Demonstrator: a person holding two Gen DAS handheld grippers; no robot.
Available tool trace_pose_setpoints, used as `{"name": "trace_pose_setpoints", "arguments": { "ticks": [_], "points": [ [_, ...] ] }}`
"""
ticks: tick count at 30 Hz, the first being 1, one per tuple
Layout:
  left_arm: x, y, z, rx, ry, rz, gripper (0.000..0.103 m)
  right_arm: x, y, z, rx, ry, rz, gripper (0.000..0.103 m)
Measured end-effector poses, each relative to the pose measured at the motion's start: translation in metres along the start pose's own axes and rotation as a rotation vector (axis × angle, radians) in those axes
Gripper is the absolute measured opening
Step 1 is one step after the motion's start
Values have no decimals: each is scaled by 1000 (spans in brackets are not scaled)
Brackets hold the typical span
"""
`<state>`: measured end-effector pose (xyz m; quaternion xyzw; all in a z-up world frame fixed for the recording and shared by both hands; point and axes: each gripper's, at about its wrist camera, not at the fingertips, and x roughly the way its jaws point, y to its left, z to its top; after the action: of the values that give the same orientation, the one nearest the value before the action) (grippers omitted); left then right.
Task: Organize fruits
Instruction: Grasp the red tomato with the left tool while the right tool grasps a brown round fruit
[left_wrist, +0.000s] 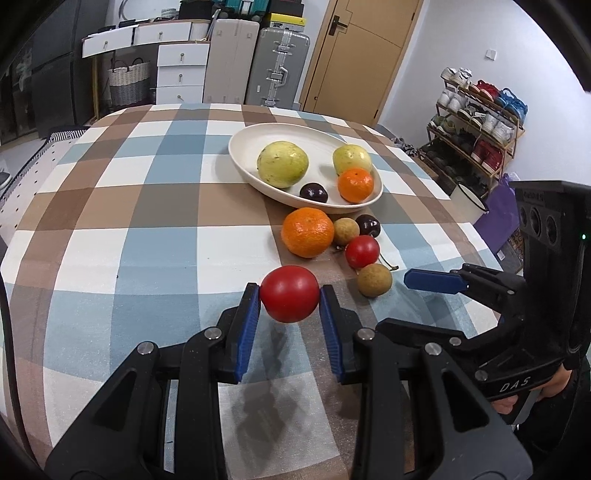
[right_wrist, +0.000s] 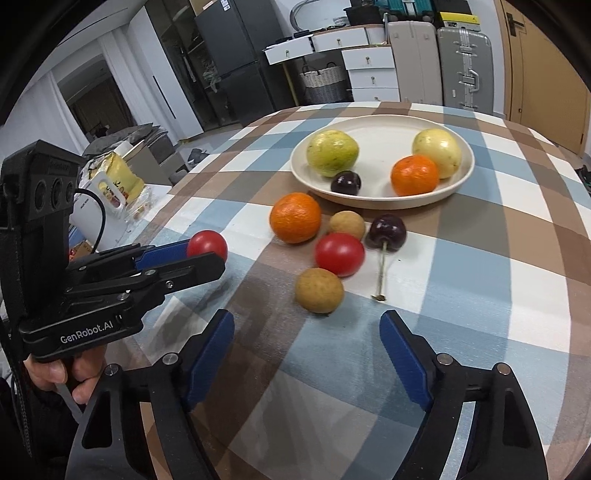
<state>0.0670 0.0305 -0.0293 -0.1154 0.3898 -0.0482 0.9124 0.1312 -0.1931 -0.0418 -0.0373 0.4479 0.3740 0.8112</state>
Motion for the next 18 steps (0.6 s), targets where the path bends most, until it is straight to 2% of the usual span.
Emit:
{"name": "trace_pose_setpoints", "arguments": {
  "ticks": [9, 15, 18],
  "points": [
    [-1, 9, 0, -19, -6, 13, 30, 11, 4, 9, -7, 10, -19, 71],
    [1, 12, 0, -25, -5, 19, 30, 16, 8, 13, -34, 7, -60, 57],
    [1, 12, 0, -26, -5, 24, 30, 17, 9, 13, -46, 4, -79, 46]
  ]
}}
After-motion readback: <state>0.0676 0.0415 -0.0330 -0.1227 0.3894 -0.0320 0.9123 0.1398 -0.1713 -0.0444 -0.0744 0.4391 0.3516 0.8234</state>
